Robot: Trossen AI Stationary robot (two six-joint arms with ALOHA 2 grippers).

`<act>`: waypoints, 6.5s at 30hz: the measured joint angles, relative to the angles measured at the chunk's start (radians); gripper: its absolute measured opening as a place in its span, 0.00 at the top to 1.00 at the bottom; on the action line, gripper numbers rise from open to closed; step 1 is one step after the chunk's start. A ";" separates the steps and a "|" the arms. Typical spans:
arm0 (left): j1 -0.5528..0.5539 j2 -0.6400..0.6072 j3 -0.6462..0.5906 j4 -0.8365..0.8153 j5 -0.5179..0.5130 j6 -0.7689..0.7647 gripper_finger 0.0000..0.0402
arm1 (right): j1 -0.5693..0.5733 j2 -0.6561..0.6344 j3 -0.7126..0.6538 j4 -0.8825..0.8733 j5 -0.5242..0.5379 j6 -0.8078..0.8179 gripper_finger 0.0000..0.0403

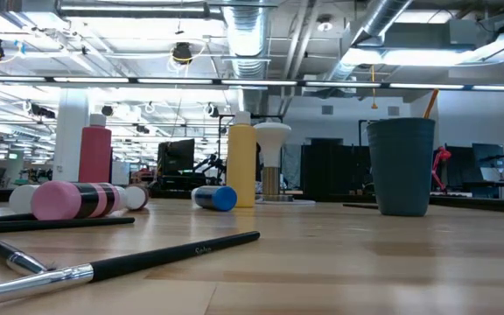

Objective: Pick & Place Paint Supplies
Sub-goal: Put the top black gold paintbrush into the blue cup

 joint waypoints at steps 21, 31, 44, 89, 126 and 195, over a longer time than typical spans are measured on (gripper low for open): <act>0.031 0.518 0.027 0.732 0.246 0.002 0.89 | 0.030 0.119 -0.023 0.284 -0.045 -0.012 1.00; 0.040 0.492 0.021 0.736 0.243 -0.006 0.65 | -0.009 0.148 0.004 0.286 -0.046 0.009 1.00; 0.040 0.492 0.019 0.745 0.239 0.005 0.47 | -0.023 0.148 0.004 0.246 -0.046 0.009 1.00; -0.027 0.306 -0.107 0.750 0.129 0.147 0.61 | -0.074 0.148 0.004 0.125 -0.042 0.052 1.00; 0.059 0.411 -0.112 0.911 0.237 0.025 0.59 | -0.117 0.413 -0.018 0.664 -0.103 0.043 1.00; 0.085 0.425 -0.093 0.855 0.183 -0.014 1.00 | -0.102 0.115 -0.017 0.208 -0.068 0.117 0.36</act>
